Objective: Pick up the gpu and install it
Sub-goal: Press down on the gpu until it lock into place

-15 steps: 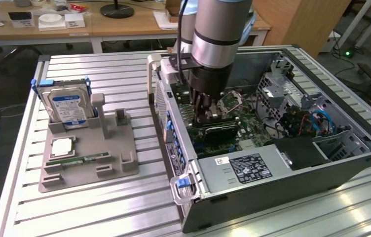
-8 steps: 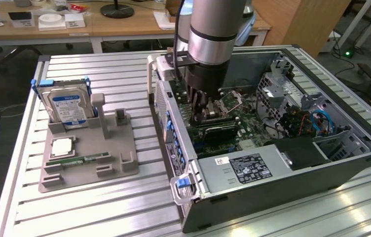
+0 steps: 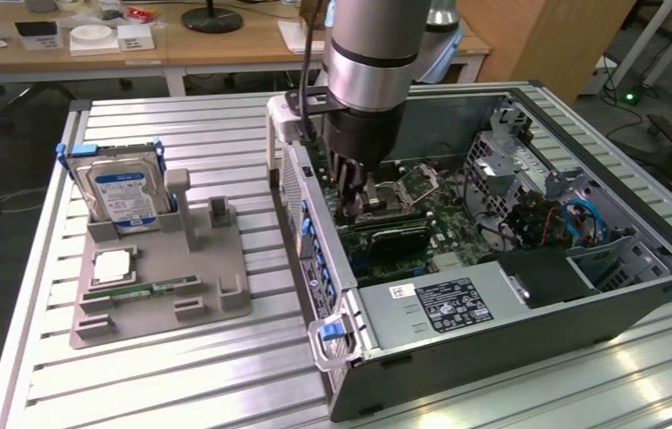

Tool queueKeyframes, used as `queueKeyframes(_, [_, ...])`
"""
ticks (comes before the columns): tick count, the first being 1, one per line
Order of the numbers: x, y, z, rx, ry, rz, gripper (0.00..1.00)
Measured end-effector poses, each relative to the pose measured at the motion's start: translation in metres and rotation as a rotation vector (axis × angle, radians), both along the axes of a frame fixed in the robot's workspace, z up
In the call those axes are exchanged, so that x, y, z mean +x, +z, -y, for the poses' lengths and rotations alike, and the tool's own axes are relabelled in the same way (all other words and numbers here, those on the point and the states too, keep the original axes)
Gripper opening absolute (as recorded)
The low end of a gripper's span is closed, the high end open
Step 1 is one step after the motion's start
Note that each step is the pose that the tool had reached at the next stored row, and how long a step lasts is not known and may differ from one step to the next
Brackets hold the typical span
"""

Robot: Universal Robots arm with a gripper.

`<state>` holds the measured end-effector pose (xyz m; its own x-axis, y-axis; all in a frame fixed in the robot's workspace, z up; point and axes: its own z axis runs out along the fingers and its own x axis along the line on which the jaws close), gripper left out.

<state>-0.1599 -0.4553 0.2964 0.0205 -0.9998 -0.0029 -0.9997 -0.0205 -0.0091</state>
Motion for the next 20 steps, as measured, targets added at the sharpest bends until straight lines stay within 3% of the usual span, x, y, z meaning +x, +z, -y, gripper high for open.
queueKeyframes(11, [-0.0102, 0.0000, -0.0021, 0.0001, 0.000, 0.0002, 0.10])
queueKeyframes(20, [-0.0040, -0.0078, -0.0031, -0.0001, 0.000, -0.0001, 0.10])
